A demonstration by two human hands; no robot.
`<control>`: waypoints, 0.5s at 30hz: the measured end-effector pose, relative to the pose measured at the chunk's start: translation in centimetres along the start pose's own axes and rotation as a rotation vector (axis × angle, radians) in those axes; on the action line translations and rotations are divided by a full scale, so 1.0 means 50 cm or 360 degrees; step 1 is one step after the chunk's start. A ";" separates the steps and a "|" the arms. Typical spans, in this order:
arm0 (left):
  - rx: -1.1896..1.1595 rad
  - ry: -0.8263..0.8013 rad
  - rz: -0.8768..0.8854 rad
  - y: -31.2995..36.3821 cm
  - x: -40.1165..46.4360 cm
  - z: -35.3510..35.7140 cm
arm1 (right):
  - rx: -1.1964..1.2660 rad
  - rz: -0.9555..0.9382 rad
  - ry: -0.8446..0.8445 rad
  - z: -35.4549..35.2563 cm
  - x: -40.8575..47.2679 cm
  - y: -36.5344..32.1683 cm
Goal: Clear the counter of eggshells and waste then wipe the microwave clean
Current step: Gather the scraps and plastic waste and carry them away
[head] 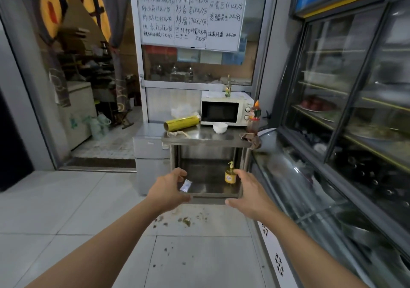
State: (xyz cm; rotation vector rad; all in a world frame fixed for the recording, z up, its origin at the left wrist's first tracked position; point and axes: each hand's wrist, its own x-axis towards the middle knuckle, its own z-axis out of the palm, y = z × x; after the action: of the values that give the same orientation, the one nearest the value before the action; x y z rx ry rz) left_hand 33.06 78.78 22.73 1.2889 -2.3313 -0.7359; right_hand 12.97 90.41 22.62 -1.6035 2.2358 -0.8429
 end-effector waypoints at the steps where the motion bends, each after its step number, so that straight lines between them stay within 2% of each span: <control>1: -0.0001 -0.0005 0.0009 -0.012 0.033 -0.013 | 0.0021 0.0009 0.0014 0.007 0.031 -0.009; 7: -0.0029 -0.0043 0.0033 -0.077 0.211 -0.051 | 0.0006 0.0021 0.0032 0.050 0.207 -0.030; 15: -0.0013 0.0007 -0.0034 -0.130 0.462 -0.041 | -0.0007 -0.0045 0.0034 0.085 0.496 0.007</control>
State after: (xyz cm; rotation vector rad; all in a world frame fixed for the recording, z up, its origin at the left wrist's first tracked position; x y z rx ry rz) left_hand 26.71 55.57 22.06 1.3127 -2.3122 -0.7475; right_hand 6.11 66.22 21.95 -1.6395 2.2359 -0.8669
